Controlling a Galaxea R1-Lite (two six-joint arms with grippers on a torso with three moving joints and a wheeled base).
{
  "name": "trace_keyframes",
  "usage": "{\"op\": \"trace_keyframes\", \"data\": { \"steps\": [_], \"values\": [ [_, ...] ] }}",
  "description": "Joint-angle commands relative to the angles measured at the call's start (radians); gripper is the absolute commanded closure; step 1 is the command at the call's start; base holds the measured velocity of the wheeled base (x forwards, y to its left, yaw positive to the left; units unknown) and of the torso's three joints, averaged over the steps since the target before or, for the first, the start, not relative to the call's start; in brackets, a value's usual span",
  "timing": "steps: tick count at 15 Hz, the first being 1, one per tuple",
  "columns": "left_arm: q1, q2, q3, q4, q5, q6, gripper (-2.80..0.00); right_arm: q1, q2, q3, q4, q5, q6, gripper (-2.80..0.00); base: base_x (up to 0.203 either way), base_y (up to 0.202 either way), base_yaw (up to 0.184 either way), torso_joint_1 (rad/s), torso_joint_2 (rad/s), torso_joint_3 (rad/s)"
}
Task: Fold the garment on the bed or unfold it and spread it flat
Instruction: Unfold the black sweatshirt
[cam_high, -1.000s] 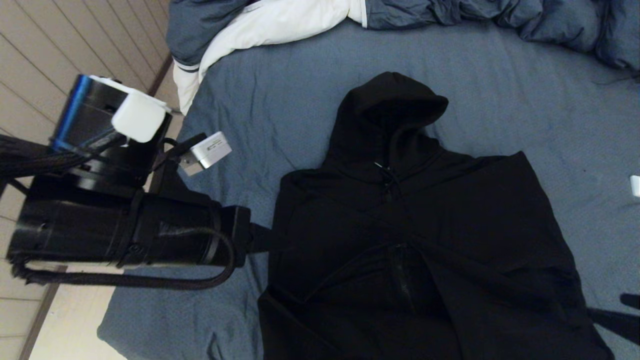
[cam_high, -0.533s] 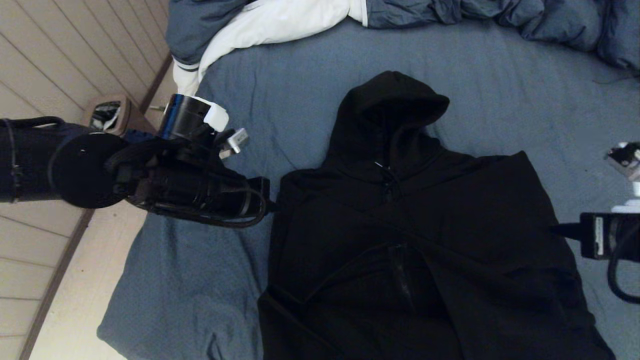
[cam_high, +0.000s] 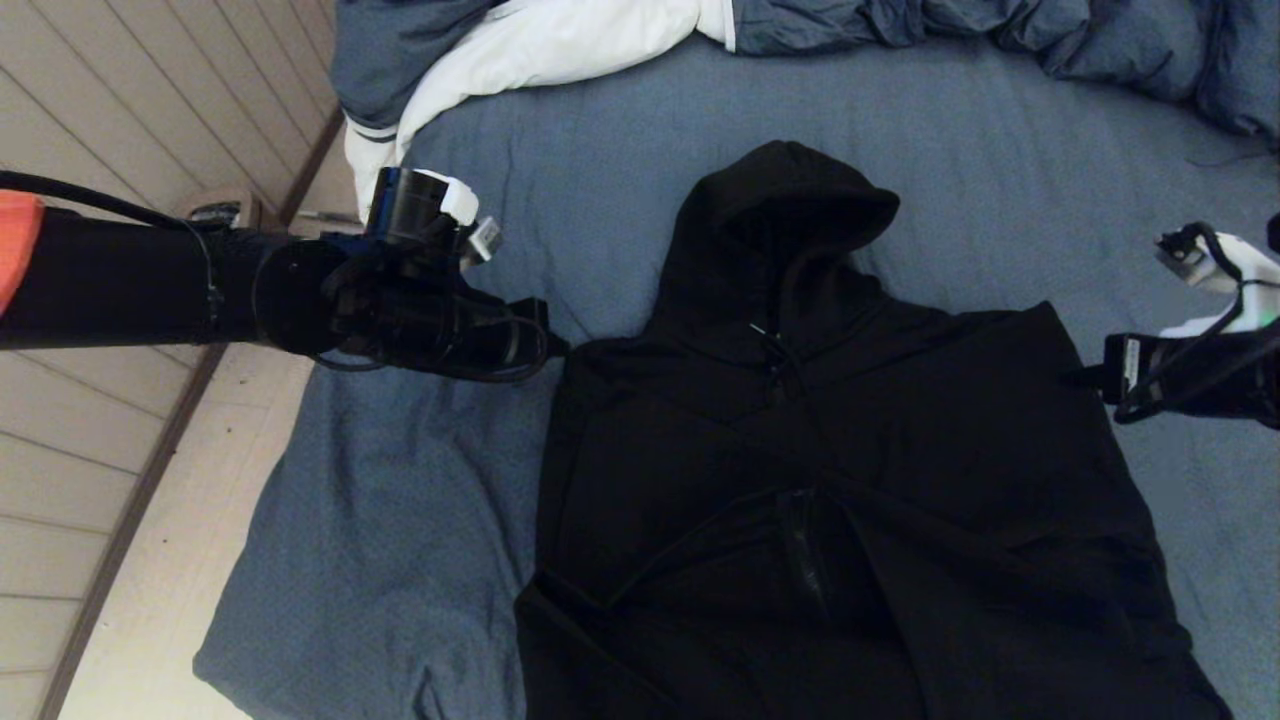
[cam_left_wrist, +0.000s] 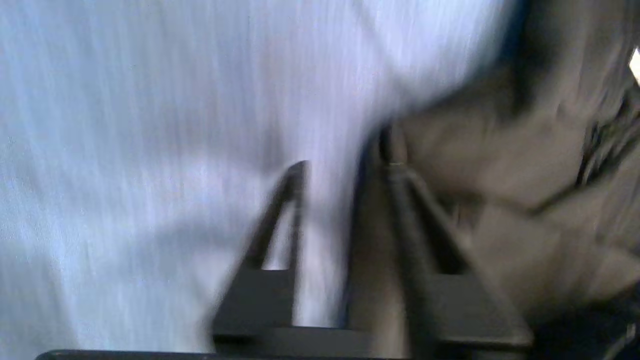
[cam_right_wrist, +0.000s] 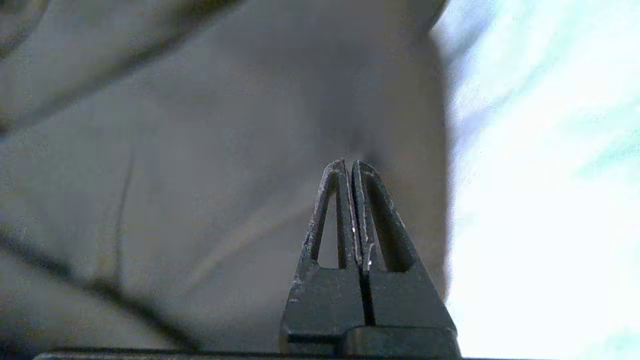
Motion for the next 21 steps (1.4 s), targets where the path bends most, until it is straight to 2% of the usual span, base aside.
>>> {"op": "trace_keyframes", "data": {
  "steps": [1,6,8,13,14,19,21],
  "values": [
    [0.011,0.041,-0.064,0.0,0.0,0.0,-2.8,-0.007,0.045,-0.054,-0.002,0.002,-0.001,0.0,0.0,0.0,0.0,0.0,0.0,0.0],
    [0.026,0.061,-0.102,-0.001,0.006,0.004,-2.8,-0.009,0.061,-0.095,-0.003,-0.006,-0.007,0.0,0.0,0.0,0.0,0.0,0.0,0.0],
    [0.027,0.066,-0.124,0.0,0.036,0.011,-2.8,-0.01,0.055,-0.116,-0.003,-0.003,-0.018,0.0,0.0,0.0,0.0,0.0,0.0,0.0],
    [0.027,0.074,-0.135,-0.001,0.03,0.02,-2.8,-0.01,0.052,-0.132,-0.003,-0.005,-0.039,0.0,0.0,0.0,0.0,0.0,0.0,0.0],
    [0.027,0.074,-0.14,0.0,0.03,0.02,-2.8,-0.011,0.052,-0.127,-0.003,-0.011,-0.042,-2.8,0.0,0.0,0.0,0.0,0.0,0.0],
    [0.027,0.074,-0.143,0.0,0.03,0.02,-2.8,-0.024,0.033,-0.124,0.002,-0.009,-0.121,-2.8,0.0,0.0,0.0,0.0,0.0,0.0],
    [0.027,0.089,-0.144,-0.001,0.03,0.02,-2.8,-0.023,0.05,-0.12,-0.003,-0.008,-0.12,-2.8,0.0,0.0,0.0,0.0,0.0,0.0]
  ]
}}
